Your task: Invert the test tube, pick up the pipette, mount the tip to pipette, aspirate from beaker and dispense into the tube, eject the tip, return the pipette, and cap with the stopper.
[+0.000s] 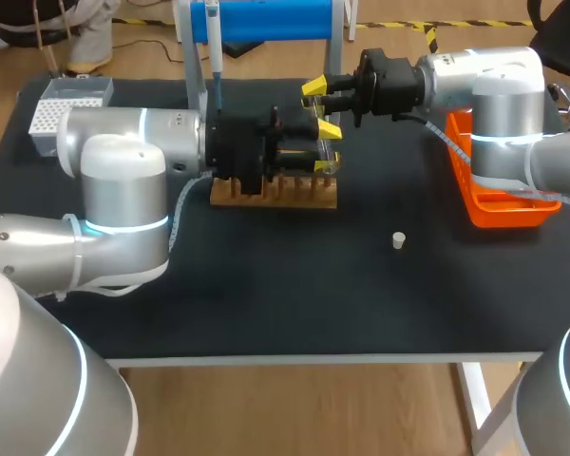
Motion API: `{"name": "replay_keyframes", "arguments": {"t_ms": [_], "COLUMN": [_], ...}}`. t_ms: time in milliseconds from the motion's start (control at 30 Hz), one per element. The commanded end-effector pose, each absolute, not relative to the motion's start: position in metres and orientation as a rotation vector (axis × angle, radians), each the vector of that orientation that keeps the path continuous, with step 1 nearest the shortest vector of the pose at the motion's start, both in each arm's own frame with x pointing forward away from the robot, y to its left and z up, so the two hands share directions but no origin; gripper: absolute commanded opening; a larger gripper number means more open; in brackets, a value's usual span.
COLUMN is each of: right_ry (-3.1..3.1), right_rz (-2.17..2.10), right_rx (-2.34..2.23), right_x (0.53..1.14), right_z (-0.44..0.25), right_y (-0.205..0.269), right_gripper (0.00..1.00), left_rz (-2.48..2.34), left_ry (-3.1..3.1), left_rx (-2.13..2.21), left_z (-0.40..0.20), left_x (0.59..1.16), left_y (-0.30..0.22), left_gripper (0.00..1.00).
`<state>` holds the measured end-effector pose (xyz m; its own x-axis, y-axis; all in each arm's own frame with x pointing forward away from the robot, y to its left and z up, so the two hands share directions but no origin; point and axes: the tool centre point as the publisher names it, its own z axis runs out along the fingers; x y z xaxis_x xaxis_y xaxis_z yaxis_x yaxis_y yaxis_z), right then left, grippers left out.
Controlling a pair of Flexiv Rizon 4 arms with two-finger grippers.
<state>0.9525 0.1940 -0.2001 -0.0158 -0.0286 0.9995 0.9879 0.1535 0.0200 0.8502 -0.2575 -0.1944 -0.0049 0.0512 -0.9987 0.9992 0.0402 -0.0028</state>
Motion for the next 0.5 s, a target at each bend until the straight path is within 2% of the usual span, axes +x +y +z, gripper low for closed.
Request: {"name": "replay_keyframes", "arguments": {"t_ms": [33,467,500], "right_ry": [-1.275,-1.275,-1.275], "right_rz": [-1.117,-1.117,-1.117], "right_rx": [-1.065,-1.065,-1.065], "right_x": [0.9533,0.9533,0.9533], "right_z": [-0.1998,-0.1998,-0.1998], "right_y": [0.1929,0.1929,0.1929], "right_gripper": [0.00,0.00,0.29], "left_rz": [-1.156,-1.134,-1.133], "left_ry": [1.262,1.293,1.294], "left_rx": [1.212,1.185,1.189], "left_z": [-0.1961,-0.1989,-0.1990], "left_x": [0.8507,0.8497,0.8498], "left_y": [-0.2577,-0.2540,-0.2539], "left_gripper": [0.00,0.00,0.00]}}
